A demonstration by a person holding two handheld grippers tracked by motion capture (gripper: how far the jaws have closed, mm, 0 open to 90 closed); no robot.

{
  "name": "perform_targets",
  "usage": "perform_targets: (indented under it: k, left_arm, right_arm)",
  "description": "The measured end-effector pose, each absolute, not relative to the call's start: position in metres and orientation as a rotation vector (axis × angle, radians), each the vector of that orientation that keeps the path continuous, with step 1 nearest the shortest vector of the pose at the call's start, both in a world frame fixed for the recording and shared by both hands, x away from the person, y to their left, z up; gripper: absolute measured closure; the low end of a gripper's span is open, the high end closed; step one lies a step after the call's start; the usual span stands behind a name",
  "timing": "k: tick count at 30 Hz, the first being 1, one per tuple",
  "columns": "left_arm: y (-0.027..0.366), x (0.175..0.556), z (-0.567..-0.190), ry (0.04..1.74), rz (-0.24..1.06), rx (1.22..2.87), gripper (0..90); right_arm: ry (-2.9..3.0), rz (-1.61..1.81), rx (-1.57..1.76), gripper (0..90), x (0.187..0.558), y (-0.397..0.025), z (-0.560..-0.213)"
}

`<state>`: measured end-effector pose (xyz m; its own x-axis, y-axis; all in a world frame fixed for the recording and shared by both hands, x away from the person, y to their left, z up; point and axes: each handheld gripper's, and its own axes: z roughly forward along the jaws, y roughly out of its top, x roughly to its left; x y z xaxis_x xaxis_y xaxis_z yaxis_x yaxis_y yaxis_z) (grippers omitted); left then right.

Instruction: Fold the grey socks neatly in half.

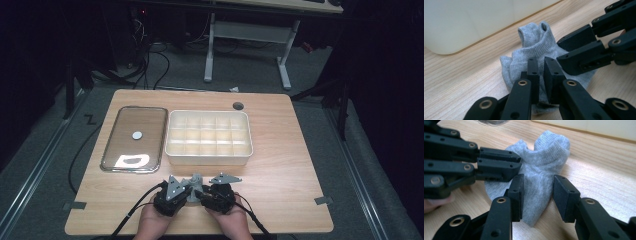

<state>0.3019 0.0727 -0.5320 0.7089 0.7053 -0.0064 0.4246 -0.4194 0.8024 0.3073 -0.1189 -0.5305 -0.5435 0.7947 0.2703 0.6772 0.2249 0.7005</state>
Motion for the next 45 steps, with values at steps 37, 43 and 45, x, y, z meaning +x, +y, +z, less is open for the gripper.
perform_targets:
  k: [37,43,45]
  left_arm:
    - [0.071,0.292,-0.532,0.826,0.376,2.078,84.2]
    - [0.078,0.290,-0.526,0.808,0.349,2.033,77.6]
    - [0.085,0.289,-0.521,0.818,0.356,2.010,78.8]
  right_arm:
    - [2.305,1.083,1.279,78.7,0.286,-0.140,-0.519]
    - [2.329,1.091,1.268,80.5,0.288,-0.132,-0.526]
    - [2.329,1.085,1.270,80.7,0.289,-0.131,-0.526]
